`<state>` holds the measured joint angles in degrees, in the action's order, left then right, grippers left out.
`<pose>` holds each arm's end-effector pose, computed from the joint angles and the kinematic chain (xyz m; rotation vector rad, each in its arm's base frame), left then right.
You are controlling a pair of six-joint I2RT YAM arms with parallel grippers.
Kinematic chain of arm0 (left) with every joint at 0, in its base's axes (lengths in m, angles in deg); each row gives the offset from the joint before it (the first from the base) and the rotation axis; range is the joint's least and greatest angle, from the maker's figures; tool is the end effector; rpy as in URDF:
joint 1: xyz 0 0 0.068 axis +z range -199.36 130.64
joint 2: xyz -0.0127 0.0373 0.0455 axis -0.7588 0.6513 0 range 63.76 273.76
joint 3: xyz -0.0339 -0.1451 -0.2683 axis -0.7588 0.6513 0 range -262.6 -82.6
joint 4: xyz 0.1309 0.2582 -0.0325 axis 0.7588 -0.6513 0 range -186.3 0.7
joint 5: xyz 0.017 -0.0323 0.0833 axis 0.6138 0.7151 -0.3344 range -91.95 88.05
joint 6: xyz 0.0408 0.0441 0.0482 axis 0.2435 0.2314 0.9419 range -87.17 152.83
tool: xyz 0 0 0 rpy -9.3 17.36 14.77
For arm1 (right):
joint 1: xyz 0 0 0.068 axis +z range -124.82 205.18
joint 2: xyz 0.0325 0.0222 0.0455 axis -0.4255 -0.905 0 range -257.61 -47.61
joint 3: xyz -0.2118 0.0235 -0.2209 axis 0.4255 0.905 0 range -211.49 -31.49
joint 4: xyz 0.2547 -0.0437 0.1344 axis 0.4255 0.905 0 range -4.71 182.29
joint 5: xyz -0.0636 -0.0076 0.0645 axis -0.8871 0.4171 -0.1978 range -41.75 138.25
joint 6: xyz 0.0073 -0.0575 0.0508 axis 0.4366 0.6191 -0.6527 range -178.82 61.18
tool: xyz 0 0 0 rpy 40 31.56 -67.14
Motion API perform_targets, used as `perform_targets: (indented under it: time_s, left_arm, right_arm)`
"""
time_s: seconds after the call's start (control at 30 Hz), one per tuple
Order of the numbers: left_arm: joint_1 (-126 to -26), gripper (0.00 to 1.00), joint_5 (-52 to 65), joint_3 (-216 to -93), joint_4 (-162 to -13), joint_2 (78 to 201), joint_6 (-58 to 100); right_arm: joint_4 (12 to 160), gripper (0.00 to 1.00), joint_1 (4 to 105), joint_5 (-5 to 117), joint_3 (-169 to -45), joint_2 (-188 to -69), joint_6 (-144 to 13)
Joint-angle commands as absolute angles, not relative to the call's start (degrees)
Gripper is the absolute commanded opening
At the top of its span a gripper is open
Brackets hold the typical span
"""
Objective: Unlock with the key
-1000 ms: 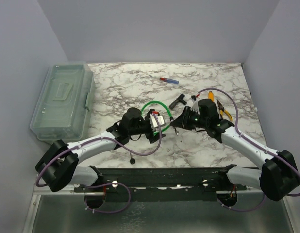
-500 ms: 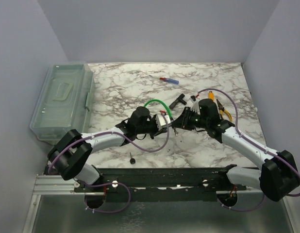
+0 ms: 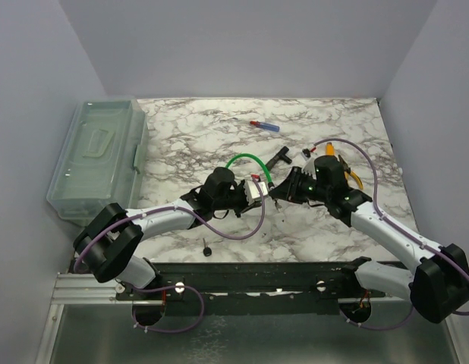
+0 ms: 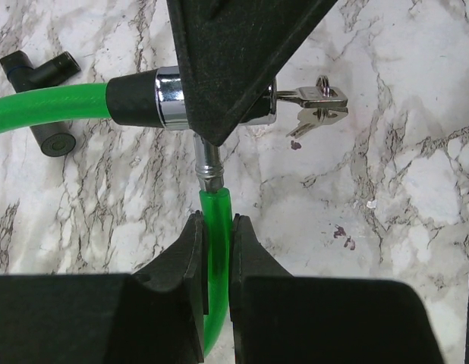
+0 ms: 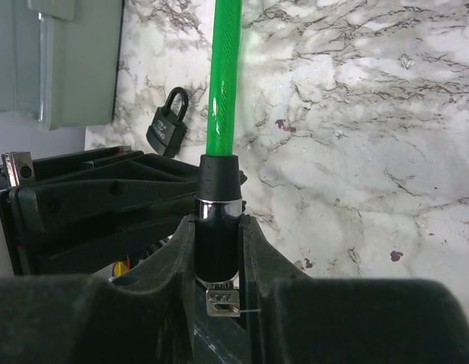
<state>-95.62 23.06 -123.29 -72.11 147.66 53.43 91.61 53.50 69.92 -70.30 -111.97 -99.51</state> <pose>0.2226 -0.2726 0.2068 1.3564 1.5429 -0.7224 0.2355 0.1543 0.2467 0.0043 2.2916 1.0768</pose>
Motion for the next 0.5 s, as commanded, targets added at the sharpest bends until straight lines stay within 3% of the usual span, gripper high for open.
perform_targets:
  time_s: [0.0,0.47]
  left_arm:
    - [-96.0,0.0,21.1,-122.9,-72.2,146.5,56.3]
    - [-96.6,0.0,18.6,-124.4,-79.6,146.7,60.2]
  right_arm:
    - [92.5,0.0,53.7,71.1,-72.5,-110.4,-99.3]
    - [95.8,0.0,52.6,64.5,-73.4,-109.7,-99.1]
